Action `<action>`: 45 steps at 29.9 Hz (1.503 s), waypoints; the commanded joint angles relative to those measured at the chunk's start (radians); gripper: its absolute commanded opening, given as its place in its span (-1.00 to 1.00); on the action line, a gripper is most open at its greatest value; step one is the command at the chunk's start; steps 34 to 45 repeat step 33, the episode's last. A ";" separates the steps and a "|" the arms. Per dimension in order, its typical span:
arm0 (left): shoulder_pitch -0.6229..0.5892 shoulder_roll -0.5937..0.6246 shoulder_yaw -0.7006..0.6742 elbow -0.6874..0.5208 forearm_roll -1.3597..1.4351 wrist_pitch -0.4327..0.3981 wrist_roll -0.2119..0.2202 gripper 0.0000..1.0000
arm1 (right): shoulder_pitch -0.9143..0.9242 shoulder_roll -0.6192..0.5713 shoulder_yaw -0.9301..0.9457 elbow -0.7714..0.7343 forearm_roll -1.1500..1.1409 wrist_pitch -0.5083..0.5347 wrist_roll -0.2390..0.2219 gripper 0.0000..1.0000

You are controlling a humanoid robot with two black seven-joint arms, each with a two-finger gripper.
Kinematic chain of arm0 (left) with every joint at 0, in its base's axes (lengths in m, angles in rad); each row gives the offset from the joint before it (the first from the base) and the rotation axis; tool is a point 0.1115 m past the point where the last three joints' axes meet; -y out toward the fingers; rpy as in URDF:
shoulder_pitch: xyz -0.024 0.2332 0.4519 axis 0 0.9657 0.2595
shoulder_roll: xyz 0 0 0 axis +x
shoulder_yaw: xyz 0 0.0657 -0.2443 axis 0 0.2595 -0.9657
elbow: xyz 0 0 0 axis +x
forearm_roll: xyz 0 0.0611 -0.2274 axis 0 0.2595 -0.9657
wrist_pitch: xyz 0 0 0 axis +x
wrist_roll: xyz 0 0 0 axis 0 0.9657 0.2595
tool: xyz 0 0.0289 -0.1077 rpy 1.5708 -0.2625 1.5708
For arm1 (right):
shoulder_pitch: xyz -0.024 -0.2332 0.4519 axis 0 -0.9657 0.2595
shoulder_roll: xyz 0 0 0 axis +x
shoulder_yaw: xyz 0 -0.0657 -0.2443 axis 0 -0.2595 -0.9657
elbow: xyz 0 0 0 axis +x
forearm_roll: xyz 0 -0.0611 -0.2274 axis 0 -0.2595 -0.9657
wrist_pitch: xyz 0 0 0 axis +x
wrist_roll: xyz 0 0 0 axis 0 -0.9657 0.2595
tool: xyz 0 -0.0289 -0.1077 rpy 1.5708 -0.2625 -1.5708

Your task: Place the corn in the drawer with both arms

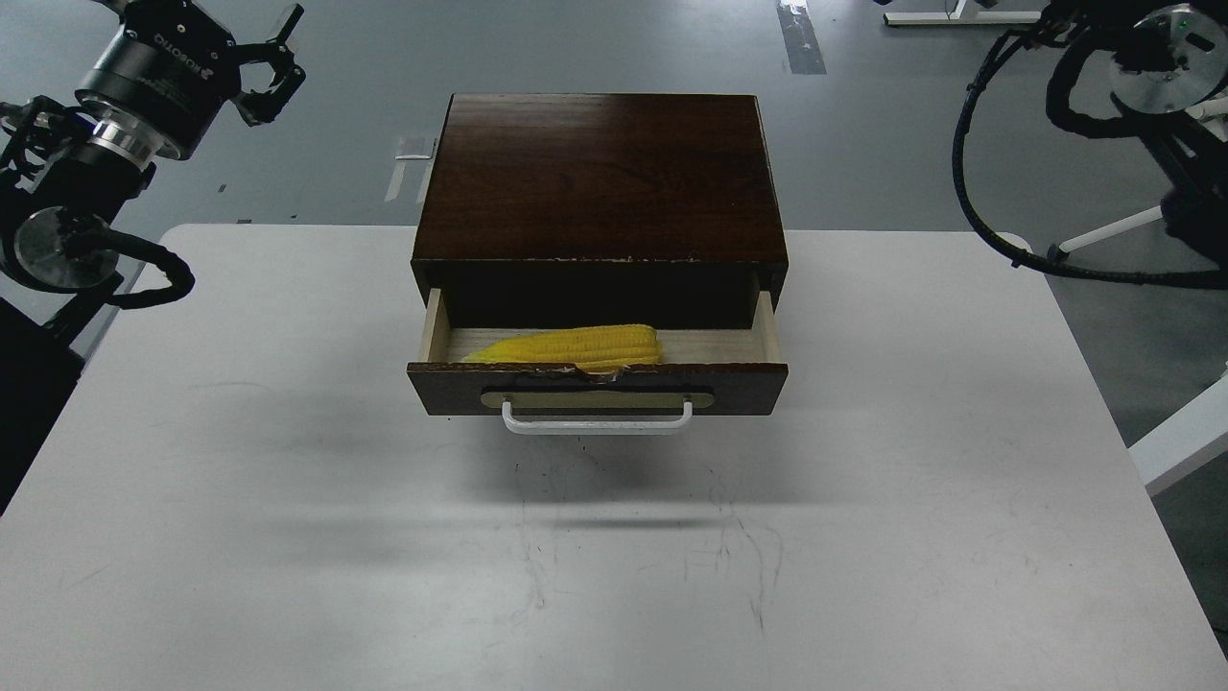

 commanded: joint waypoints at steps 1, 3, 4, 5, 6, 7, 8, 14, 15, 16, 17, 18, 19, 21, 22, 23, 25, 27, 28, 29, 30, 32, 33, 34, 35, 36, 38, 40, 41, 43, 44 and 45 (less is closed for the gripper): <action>-0.002 -0.054 -0.017 0.077 0.000 0.000 0.006 0.96 | -0.103 0.012 0.133 -0.008 0.084 0.000 0.004 1.00; 0.001 -0.064 -0.020 0.087 0.000 0.000 0.009 0.96 | -0.151 0.012 0.192 -0.015 0.104 0.000 0.007 1.00; 0.001 -0.070 -0.020 0.090 0.000 0.000 0.009 0.96 | -0.178 0.012 0.219 -0.030 0.113 0.000 0.011 1.00; 0.002 -0.071 -0.020 0.090 0.000 0.000 0.009 0.96 | -0.189 0.012 0.235 -0.038 0.119 0.000 0.013 1.00; 0.002 -0.078 -0.020 0.093 0.000 0.000 0.009 0.96 | -0.211 0.012 0.265 -0.050 0.146 0.000 0.018 1.00; 0.001 -0.079 -0.022 0.097 -0.001 0.000 0.009 0.96 | -0.225 0.012 0.276 -0.055 0.162 0.000 0.018 1.00; 0.001 -0.084 -0.022 0.102 -0.001 0.000 0.009 0.96 | -0.240 0.013 0.287 -0.058 0.183 0.000 0.019 1.00; -0.007 -0.102 -0.039 0.126 0.000 0.000 0.011 0.96 | -0.361 0.013 0.332 -0.078 0.326 0.000 0.019 1.00; -0.007 -0.102 -0.046 0.126 -0.001 0.000 0.012 0.96 | -0.380 0.013 0.338 -0.090 0.335 0.000 0.019 1.00; -0.007 -0.102 -0.053 0.128 -0.001 0.000 0.012 0.96 | -0.395 0.013 0.341 -0.103 0.338 0.000 0.021 1.00; -0.007 -0.104 -0.056 0.128 -0.001 0.000 0.012 0.96 | -0.400 0.015 0.341 -0.107 0.338 0.000 0.021 1.00; -0.005 -0.104 -0.057 0.126 0.000 0.000 0.012 0.96 | -0.407 0.021 0.342 -0.110 0.338 0.000 0.022 1.00; -0.005 -0.104 -0.057 0.126 0.000 0.000 0.012 0.96 | -0.410 0.022 0.342 -0.110 0.338 0.000 0.024 1.00; -0.005 -0.104 -0.057 0.128 0.000 0.000 0.012 0.96 | -0.417 0.024 0.341 -0.109 0.338 0.000 0.031 1.00; -0.005 -0.104 -0.057 0.128 0.000 0.000 0.012 0.96 | -0.415 0.024 0.342 -0.109 0.338 0.000 0.033 1.00; -0.005 -0.104 -0.057 0.128 0.000 0.000 0.012 0.96 | -0.415 0.024 0.344 -0.109 0.337 0.000 0.033 1.00; -0.007 -0.105 -0.059 0.128 -0.001 0.000 0.012 0.96 | -0.415 0.025 0.346 -0.110 0.337 0.000 0.033 1.00; -0.007 -0.105 -0.059 0.128 0.000 0.000 0.012 0.96 | -0.415 0.025 0.344 -0.109 0.335 0.000 0.033 1.00; -0.007 -0.105 -0.059 0.128 0.000 0.000 0.012 0.96 | -0.415 0.025 0.344 -0.109 0.335 0.000 0.034 1.00; -0.007 -0.104 -0.059 0.128 0.000 0.000 0.009 0.96 | -0.415 0.024 0.341 -0.104 0.335 0.000 0.034 1.00; -0.007 -0.104 -0.059 0.128 0.000 0.000 0.006 0.96 | -0.413 0.022 0.341 -0.101 0.335 0.000 0.036 1.00; -0.007 -0.099 -0.059 0.128 -0.001 0.000 0.006 0.96 | -0.410 0.022 0.344 -0.106 0.335 0.000 0.047 1.00; -0.007 -0.096 -0.059 0.128 -0.001 0.000 0.008 0.96 | -0.409 0.022 0.344 -0.107 0.334 0.000 0.057 1.00; -0.007 -0.096 -0.059 0.128 -0.001 0.000 0.008 0.96 | -0.409 0.022 0.344 -0.107 0.334 0.000 0.057 1.00; -0.007 -0.096 -0.059 0.128 -0.001 0.000 0.008 0.96 | -0.409 0.022 0.344 -0.107 0.334 0.000 0.057 1.00; -0.007 -0.096 -0.059 0.128 -0.001 0.000 0.008 0.96 | -0.409 0.022 0.344 -0.107 0.334 0.000 0.057 1.00; -0.007 -0.096 -0.059 0.128 -0.001 0.000 0.008 0.96 | -0.409 0.022 0.344 -0.107 0.334 0.000 0.057 1.00; -0.007 -0.096 -0.059 0.128 -0.001 0.000 0.008 0.96 | -0.409 0.022 0.344 -0.107 0.334 0.000 0.057 1.00; -0.007 -0.096 -0.059 0.128 -0.001 0.000 0.008 0.96 | -0.409 0.022 0.344 -0.107 0.334 0.000 0.057 1.00; -0.007 -0.096 -0.059 0.128 -0.001 0.000 0.008 0.96 | -0.409 0.022 0.344 -0.107 0.334 0.000 0.057 1.00; -0.007 -0.096 -0.059 0.128 -0.001 0.000 0.008 0.96 | -0.409 0.022 0.344 -0.107 0.334 0.000 0.057 1.00; -0.007 -0.096 -0.059 0.128 -0.001 0.000 0.008 0.96 | -0.409 0.022 0.344 -0.107 0.334 0.000 0.057 1.00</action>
